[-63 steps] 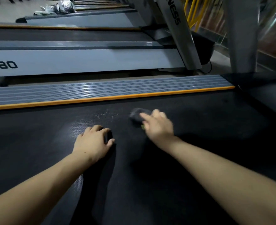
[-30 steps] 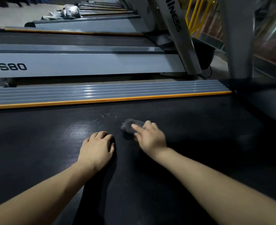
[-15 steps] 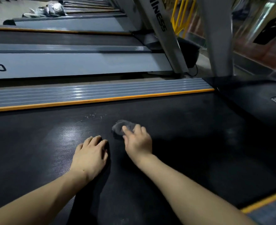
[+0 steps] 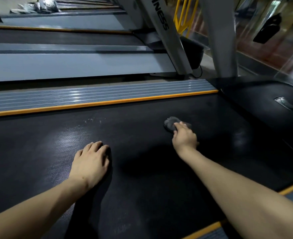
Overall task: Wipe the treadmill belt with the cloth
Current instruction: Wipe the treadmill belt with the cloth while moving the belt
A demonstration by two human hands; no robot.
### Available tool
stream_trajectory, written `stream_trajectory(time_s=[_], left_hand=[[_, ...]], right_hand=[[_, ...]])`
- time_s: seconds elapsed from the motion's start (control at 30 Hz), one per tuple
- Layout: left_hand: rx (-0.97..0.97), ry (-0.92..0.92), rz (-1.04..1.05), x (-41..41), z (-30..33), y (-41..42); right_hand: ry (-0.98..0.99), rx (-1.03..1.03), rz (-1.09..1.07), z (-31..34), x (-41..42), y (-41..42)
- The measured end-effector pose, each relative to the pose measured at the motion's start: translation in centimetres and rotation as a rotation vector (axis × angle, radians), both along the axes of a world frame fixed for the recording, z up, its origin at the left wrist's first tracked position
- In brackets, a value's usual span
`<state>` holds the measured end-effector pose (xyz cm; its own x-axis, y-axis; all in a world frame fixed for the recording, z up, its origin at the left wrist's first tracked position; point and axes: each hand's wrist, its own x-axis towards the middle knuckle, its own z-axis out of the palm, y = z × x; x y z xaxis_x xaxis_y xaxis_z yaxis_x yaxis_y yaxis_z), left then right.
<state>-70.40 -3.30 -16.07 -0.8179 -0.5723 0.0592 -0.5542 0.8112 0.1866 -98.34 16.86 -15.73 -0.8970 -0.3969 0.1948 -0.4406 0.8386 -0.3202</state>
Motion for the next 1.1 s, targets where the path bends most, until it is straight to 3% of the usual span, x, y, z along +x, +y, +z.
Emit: stream_trajectory(time_s=[0.07, 0.17, 0.23, 0.33, 0.4, 0.5, 0.63, 0.77, 0.93, 1.03, 1.1], left_hand=[[0.010, -0.014, -0.011, 0.1, 0.2, 0.0], [0.013, -0.021, -0.009, 0.7, 0.6, 0.4], [0.010, -0.034, 0.008, 1.4, 0.6, 0.5], [0.027, -0.049, 0.008, 2.0, 0.8, 1.2], [0.028, -0.049, -0.009, 2.1, 1.1, 2.2], [0.015, -0.073, -0.048, 2.2, 1.2, 3.3], [0.033, -0.062, -0.035, 2.3, 1.1, 2.9], [0.003, -0.032, -0.012, 3.5, 1.2, 2.3], [-0.019, -0.066, 0.023, 4.2, 0.8, 0.7], [-0.020, -0.072, -0.012, 4.2, 1.1, 1.3], [-0.005, -0.059, -0.014, 4.2, 1.3, 1.9]], right_hand=[[0.000, -0.050, 0.040, 0.2, 3.5, -2.0], [0.042, -0.206, 0.333, -1.4, 11.5, -5.8], [0.075, -0.197, 0.507, -2.2, 15.3, -6.9], [0.108, -0.183, 0.642, -2.0, 13.1, -5.1], [0.169, -0.097, 0.599, -2.1, 8.5, -2.4], [0.129, -0.057, 0.226, -1.6, 1.0, 2.6], [0.081, -0.045, -0.021, -1.1, 0.4, 3.2], [0.061, -0.134, 0.067, -0.9, 6.8, -2.7], [0.116, -0.193, 0.492, -2.3, 16.6, -9.1], [0.182, -0.185, 0.645, -2.5, 13.7, -6.1], [0.203, -0.097, 0.608, -2.6, 9.7, -2.3]])
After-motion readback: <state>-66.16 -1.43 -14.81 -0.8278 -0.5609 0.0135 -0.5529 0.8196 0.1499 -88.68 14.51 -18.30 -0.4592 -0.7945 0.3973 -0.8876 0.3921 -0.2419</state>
